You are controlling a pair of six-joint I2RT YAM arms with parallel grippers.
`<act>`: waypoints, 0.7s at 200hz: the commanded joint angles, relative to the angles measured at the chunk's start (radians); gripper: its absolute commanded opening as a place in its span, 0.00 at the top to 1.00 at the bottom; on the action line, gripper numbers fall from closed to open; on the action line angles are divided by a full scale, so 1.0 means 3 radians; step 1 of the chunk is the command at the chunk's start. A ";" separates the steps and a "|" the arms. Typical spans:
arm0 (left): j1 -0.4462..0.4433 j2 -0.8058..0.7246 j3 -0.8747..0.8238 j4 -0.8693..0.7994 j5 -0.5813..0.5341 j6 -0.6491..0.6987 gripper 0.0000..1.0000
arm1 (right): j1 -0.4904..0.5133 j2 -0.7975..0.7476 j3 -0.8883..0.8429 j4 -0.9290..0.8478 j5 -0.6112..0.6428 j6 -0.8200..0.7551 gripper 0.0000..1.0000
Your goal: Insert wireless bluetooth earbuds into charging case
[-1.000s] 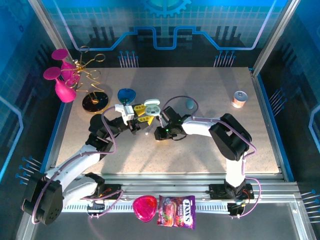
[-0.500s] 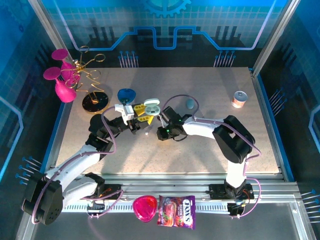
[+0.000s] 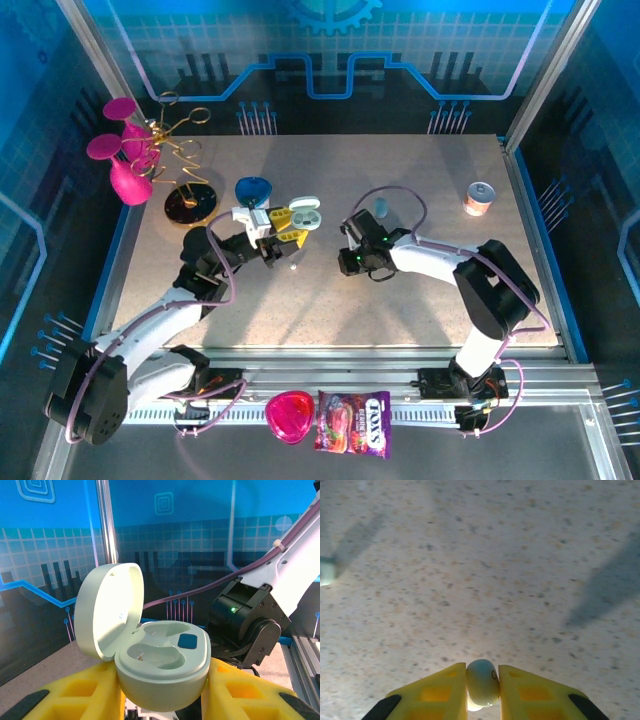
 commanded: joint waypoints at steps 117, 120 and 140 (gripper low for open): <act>0.0003 0.0604 0.0049 0.0169 -0.0130 0.0099 0.62 | -0.0043 -0.1111 0.0149 -0.0910 0.0968 -0.0418 0.80; 0.0004 0.0613 0.0049 0.0179 -0.0130 0.0095 0.62 | -0.0037 -0.1125 0.0166 -0.0930 0.0976 -0.0420 0.80; -0.0009 0.0667 0.0069 0.0191 -0.0139 0.0093 0.62 | 0.0046 -0.1221 0.0287 -0.1048 0.1046 -0.0455 0.80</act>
